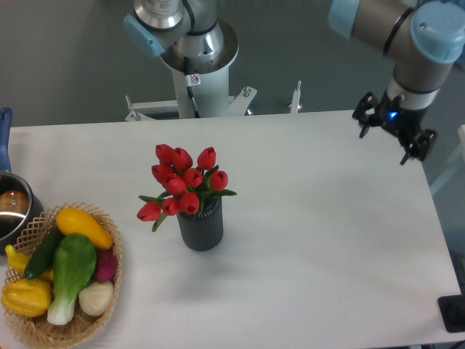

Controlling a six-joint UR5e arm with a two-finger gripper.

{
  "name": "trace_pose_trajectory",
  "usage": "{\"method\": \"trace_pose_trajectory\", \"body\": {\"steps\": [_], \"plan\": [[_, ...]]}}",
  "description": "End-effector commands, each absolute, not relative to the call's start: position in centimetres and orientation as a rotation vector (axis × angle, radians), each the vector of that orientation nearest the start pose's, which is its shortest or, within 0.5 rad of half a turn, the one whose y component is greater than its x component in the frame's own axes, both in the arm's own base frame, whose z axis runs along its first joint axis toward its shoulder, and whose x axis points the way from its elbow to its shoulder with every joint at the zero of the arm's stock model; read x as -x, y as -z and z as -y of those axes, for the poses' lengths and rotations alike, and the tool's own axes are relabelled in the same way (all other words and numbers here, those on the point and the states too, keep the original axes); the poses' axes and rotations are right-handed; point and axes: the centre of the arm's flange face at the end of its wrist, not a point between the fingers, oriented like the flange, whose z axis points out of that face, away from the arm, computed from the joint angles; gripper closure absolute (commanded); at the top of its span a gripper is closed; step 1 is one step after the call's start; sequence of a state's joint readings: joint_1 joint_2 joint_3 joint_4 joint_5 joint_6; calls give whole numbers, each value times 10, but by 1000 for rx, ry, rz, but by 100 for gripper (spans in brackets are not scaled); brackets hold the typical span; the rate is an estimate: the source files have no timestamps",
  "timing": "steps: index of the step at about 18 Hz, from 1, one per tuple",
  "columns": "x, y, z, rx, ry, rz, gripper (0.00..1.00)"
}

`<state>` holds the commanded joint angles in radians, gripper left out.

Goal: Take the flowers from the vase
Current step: 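Move the open gripper toward the red tulips in the dark vase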

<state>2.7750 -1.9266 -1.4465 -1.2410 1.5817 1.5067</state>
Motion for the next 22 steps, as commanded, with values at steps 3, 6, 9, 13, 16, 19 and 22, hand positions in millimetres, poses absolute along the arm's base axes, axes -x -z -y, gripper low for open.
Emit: {"method": "trace_pose_trajectory", "body": {"steps": [3,6,9,13,16,19,22], "plan": [[549,-386,-359,3083,-171,-483,0],[551,-385,-367,3059,-168,-505,0],[552,-377,-369,3066,-158,-501,0],[524,-367,-374,3002,-240,-515,0],[493,-374,-371,2951,-213,-523,0],[478,-366,-368,2905,-157,-515,0],[458,-374,-372,2825,-131,-521,0]]}}
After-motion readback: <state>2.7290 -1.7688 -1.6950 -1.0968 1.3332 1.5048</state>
